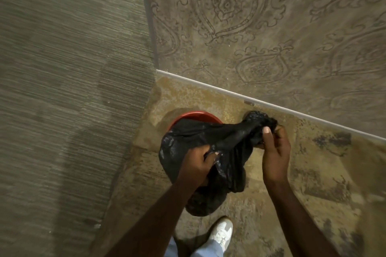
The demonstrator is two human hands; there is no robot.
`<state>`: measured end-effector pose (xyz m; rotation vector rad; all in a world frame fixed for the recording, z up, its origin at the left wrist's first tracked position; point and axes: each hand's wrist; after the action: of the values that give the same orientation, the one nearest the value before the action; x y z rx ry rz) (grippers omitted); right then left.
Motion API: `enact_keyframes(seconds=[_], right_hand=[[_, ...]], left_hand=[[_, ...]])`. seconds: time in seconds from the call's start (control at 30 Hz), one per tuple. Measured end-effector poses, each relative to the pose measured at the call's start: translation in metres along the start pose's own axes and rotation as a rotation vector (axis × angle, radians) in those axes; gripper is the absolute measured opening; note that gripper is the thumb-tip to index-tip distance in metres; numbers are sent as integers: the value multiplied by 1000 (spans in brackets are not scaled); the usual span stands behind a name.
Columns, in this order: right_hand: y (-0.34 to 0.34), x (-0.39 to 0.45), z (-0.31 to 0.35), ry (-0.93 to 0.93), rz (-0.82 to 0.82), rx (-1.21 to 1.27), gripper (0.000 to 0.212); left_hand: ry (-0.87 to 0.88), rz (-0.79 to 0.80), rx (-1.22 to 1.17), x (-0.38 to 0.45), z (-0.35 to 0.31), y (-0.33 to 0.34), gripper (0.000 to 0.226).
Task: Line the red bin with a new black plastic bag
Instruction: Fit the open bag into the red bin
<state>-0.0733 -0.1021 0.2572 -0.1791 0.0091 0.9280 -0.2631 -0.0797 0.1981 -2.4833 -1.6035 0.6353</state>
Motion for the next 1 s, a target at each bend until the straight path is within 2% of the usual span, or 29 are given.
enact_keyframes(seconds=[0.1,0.17,0.23,0.3,0.43,0.53,0.67,0.73,0.83,1.0], right_hand=[[-6,-13,-4,12,-14,-49,60],[-3,-25,-15,31,-8,-181,91],[1,-32,-34,80,-11,-323,105],[2,-36,-53,197,-50,-406,99],[-6,-24,-78,450,-102,-426,31],[-10,-3,-80,411,-110,-357,7],[-6,2,-60,150,-127,-247,17],[-5,2,-50,34,-133,-208,21],[-3,2,-46,-26,-135,-218,25],[6,11,-63,-44,-78,-351,22]], left_hand=[[15,-2,-119,8,-31,2,21],[-21,26,-183,12,-48,5,29],[-28,93,-214,16,-57,7,28],[-8,137,-217,20,-59,4,20],[-51,115,-271,33,-40,-24,13],[-83,9,-248,44,-21,-48,29],[-29,-170,-212,51,-4,-64,22],[-45,-235,-187,52,2,-68,27],[-39,-261,-147,50,12,-70,37],[-122,-270,-66,60,37,-69,29]])
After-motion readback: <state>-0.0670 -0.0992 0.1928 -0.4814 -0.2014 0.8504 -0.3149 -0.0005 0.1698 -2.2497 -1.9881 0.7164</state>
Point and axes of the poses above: each hand's wrist, its own x-axis towards the middle knuckle, its own y-axis out of the palm, z = x × y, and after that the axes turned 3 degrees about x, right-handed
